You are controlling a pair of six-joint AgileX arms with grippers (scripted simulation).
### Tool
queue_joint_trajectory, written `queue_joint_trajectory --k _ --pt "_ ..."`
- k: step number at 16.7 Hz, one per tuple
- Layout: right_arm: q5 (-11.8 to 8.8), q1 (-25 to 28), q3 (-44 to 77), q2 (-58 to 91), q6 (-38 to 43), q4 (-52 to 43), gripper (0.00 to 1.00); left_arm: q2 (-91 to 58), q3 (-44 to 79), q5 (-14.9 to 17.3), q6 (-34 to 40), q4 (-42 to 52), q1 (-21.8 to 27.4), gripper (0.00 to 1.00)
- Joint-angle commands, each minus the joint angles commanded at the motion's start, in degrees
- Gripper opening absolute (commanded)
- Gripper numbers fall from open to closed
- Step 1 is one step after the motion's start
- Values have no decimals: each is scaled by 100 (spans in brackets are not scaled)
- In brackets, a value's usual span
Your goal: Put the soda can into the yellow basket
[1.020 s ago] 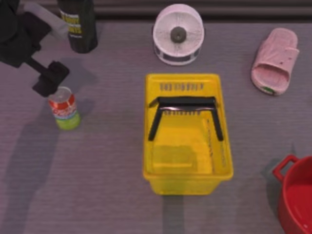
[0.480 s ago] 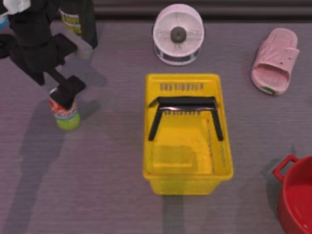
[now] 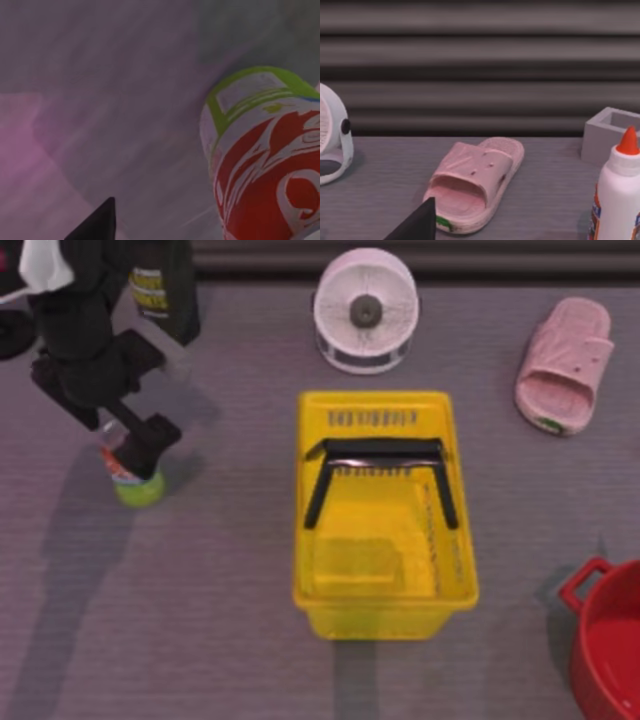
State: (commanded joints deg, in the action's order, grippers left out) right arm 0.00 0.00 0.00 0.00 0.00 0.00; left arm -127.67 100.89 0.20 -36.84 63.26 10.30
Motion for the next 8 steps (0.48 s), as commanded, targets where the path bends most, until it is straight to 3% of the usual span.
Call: queue_joint_trajectory --k 7,8 --pt "0 0 0 0 0 0 100 -123 -305 1 -1 -421 4 100" --pt "0 0 0 0 0 0 100 -123 -305 1 -1 -421 4 92"
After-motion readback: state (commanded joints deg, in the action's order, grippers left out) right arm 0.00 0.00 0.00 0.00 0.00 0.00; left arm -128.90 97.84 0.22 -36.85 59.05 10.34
